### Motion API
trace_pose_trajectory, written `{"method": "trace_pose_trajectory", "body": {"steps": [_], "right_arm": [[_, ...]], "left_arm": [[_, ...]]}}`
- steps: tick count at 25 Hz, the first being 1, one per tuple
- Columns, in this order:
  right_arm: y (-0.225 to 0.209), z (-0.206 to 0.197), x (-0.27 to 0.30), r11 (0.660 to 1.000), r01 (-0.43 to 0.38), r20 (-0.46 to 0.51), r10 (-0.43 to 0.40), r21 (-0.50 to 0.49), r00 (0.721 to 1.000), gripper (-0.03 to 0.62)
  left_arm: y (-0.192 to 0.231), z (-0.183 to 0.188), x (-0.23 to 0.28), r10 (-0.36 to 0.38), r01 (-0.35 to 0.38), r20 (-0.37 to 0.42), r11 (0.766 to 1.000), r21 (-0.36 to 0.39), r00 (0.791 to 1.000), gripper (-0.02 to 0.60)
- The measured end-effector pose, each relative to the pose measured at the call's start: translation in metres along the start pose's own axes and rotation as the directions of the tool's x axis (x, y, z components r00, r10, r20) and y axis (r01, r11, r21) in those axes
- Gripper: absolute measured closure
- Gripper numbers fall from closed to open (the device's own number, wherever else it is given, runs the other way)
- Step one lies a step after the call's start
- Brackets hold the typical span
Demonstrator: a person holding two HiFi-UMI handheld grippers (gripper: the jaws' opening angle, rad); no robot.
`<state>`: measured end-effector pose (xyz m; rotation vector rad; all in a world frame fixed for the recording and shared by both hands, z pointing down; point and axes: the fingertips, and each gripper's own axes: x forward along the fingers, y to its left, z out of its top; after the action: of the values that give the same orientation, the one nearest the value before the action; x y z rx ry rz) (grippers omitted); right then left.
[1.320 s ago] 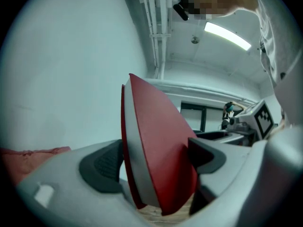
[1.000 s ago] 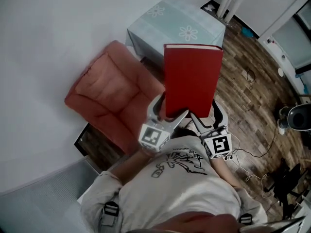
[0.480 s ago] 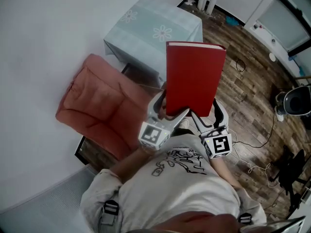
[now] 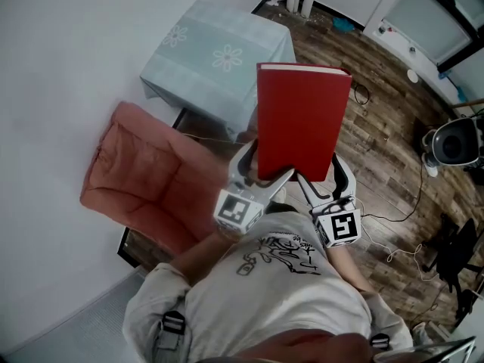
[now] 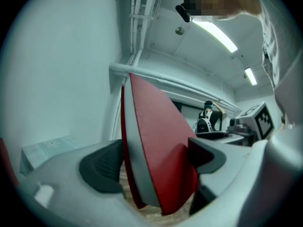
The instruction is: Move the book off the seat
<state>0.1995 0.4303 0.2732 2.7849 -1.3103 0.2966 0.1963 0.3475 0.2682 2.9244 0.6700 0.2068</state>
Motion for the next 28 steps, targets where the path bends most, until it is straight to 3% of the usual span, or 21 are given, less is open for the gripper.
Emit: {"method": "trace_pose_trajectory", "body": {"steps": [5, 11, 18, 28], "right_arm": [[-0.024, 0.005, 0.002, 0.999, 0.031, 0.037, -0.032, 0.033, 0.999, 0.218], [-0.046, -0.009, 0.018, 0.999, 0.032, -0.013, -0.032, 0.013, 0.999, 0.218], [-0.072, 0.005, 0.049, 1.000, 0.029, -0.005, -0.029, 0.011, 1.000, 0.218], [-0.090, 0.019, 0.135, 0.999, -0.033, -0.017, 0.033, -0.018, 0.999, 0.218]], "left_arm": [[-0.004, 0.001, 0.025, -0.023, 0.023, -0.011, 1.000, -0.001, 1.000, 0.161], [0.009, -0.004, 0.051, -0.033, 0.033, -0.010, 0.999, -0.010, 0.999, 0.161], [0.031, 0.004, 0.082, -0.022, 0.022, 0.000, 1.000, -0.016, 1.000, 0.161], [0.110, 0.020, 0.118, 0.019, -0.019, 0.004, 0.999, -0.027, 1.000, 0.162]]}}
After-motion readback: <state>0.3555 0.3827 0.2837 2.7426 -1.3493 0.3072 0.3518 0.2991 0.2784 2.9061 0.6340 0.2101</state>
